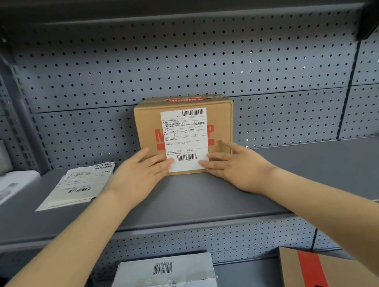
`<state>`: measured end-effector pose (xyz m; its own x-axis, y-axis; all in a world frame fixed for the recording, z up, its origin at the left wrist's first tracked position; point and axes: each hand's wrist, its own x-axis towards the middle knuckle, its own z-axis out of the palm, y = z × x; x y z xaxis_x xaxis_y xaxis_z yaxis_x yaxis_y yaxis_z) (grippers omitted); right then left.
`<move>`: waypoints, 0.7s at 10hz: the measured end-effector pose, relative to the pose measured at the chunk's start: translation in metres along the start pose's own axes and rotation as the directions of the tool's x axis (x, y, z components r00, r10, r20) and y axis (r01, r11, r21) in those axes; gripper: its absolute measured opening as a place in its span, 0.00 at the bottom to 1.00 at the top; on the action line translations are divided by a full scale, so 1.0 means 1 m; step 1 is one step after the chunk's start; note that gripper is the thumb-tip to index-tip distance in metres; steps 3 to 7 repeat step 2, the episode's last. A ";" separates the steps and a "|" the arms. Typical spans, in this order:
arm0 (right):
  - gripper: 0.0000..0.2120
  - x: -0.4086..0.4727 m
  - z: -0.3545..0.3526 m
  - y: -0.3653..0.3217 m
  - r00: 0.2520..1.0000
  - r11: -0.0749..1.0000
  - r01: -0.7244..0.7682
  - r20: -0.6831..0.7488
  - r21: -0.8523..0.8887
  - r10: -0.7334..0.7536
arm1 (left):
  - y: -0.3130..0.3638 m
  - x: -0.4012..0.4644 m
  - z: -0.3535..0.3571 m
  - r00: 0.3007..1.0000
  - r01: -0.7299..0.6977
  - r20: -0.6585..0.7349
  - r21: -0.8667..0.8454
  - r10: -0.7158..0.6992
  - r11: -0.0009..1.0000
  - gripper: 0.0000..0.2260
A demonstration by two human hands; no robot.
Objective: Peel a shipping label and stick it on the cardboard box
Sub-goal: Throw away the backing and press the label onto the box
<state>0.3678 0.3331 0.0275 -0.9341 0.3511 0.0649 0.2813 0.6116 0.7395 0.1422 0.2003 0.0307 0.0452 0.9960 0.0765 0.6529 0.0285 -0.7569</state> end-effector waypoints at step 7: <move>0.23 -0.008 -0.013 -0.005 0.999 0.995 -0.038 0.023 0.087 0.036 | 0.010 -0.025 -0.007 0.992 0.112 -0.015 -0.303 -0.122 0.946 0.33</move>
